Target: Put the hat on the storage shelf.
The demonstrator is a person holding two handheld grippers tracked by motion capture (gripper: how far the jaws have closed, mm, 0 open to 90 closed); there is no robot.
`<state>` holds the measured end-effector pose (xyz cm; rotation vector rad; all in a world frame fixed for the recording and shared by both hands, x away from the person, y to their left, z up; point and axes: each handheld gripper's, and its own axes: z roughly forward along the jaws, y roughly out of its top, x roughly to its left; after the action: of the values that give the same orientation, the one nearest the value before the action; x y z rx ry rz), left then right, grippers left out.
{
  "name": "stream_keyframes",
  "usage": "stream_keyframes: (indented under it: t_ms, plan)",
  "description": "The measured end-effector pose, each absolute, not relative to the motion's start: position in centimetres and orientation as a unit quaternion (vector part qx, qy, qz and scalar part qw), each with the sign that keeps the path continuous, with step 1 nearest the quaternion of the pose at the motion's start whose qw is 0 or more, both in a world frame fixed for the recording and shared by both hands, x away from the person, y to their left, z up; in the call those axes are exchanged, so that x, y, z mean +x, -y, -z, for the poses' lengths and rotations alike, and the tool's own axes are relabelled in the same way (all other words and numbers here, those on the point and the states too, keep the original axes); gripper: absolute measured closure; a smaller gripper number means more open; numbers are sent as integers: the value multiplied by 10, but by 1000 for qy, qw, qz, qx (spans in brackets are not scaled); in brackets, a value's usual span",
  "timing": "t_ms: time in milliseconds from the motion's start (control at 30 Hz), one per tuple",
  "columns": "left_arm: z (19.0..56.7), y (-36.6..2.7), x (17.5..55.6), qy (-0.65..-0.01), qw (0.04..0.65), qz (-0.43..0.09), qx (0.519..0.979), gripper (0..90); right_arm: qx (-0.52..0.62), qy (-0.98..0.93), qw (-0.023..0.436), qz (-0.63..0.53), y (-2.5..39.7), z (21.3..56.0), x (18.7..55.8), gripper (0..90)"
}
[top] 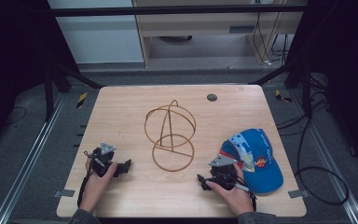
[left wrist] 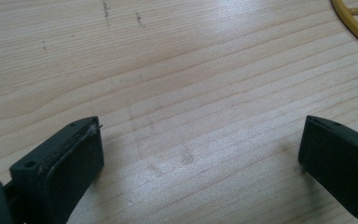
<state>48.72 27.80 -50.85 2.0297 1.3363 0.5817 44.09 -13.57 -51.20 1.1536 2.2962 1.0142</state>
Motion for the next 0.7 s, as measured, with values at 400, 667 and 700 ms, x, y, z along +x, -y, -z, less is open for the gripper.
stream_keyframes:
  t_ms: [400, 667, 700]
  plan:
    - [508, -278, 486, -509, 315, -221, 770, 0, 372, -847, 188, -330, 157, 457, 431, 102]
    - [508, -278, 486, -509, 315, -221, 770, 0, 429, -829, 205, -293, 226, 383, 449, 99]
    - [508, -278, 486, -509, 315, -221, 770, 0, 434, -828, 207, -288, 230, 379, 451, 98]
